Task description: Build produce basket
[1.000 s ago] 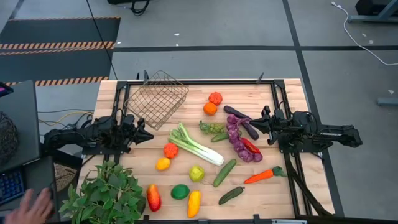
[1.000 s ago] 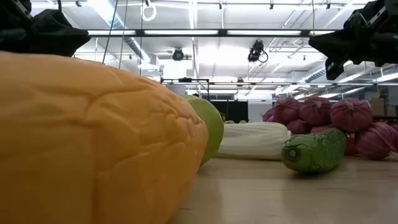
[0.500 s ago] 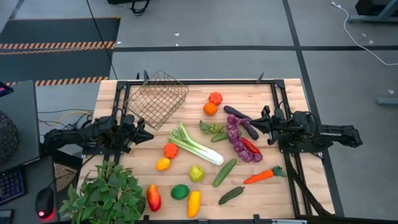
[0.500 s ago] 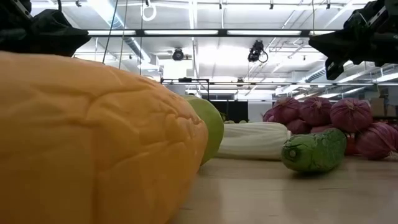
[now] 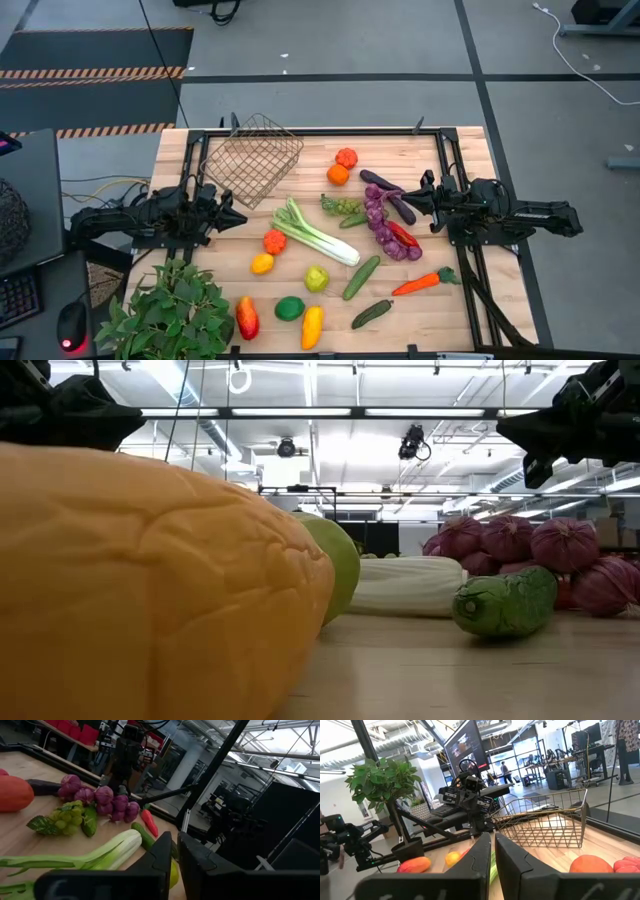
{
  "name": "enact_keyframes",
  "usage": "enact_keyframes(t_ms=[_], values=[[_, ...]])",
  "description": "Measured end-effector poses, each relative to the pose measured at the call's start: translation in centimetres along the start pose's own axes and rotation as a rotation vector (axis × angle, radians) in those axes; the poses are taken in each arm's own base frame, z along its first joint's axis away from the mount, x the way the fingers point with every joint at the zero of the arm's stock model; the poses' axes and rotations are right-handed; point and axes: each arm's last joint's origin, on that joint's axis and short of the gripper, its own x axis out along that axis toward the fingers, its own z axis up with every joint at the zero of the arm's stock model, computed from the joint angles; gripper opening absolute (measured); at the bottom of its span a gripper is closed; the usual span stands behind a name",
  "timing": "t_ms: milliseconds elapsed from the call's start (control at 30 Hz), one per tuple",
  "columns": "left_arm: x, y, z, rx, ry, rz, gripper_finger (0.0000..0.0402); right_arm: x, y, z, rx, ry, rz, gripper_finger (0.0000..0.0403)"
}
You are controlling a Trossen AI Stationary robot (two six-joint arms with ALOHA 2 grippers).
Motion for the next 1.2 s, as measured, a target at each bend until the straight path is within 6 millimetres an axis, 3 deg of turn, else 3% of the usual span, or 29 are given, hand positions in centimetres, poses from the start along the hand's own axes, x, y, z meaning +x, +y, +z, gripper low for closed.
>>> enact_keyframes(t_ms=[167,433,633,800,967,1200], values=[[0.0,0.0,0.0,0.006,0.000,0.000,0.0039,0.0,0.0,0.0,0.000,0.000,0.000,0.0030],[0.0,-0.1,0.2,0.277,-0.024,0.004,0.0030,0.0,0.0,0.0,0.000,0.000,0.000,0.0030],[-0.2,-1.1,1.8,0.334,-0.194,-0.058,0.0035,0.0,0.0,0.0,0.000,0.000,0.000,0.0030],[-0.6,-2.4,4.1,0.487,-0.277,-0.009,0.0035,0.0,0.0,0.0,0.000,0.000,0.000,0.0030],[-0.2,-4.2,7.4,0.469,-0.211,0.080,0.0029,0.0,0.0,0.0,0.000,0.000,0.000,0.0030],[3.6,-6.5,12.8,0.547,0.003,0.161,0.0035,0.0,0.0,0.0,0.000,0.000,0.000,0.0030]])
